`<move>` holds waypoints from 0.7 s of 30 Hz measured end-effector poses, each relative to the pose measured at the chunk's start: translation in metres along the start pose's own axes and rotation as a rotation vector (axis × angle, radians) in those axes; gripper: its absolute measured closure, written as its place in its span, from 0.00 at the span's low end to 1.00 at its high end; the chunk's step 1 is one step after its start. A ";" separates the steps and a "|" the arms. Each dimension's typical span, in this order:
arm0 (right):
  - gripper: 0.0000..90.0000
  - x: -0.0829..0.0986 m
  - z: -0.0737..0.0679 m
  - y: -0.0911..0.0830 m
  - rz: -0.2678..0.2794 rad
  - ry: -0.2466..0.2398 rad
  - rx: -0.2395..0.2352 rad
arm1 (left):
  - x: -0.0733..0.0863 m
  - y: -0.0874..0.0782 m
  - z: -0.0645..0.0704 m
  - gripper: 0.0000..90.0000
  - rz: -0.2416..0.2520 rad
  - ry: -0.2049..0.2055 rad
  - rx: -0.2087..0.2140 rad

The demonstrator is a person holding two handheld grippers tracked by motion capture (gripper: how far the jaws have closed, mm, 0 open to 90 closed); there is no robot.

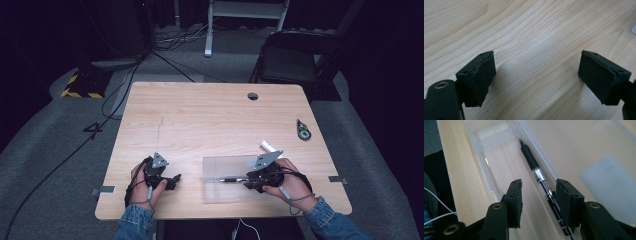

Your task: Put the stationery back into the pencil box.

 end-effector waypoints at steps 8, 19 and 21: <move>0.58 -0.003 0.014 -0.017 0.043 0.046 0.051 | -0.002 0.002 -0.002 0.16 -0.003 0.017 -0.003; 0.53 -0.004 0.042 -0.040 0.095 0.115 0.137 | -0.003 0.002 -0.001 0.16 -0.007 0.010 -0.002; 0.53 -0.003 0.051 -0.045 0.102 0.133 0.156 | -0.003 0.003 -0.001 0.16 -0.006 0.009 -0.001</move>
Point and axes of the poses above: each handheld gripper's, and its own axes: y roughly forward along the jaws, x roughly out of its underside, z roughly to its right, the point moved 5 cm from there along y, roughly forward along the jaws, and after that the axes turned 4 degrees about z, right-handed, at the moved point
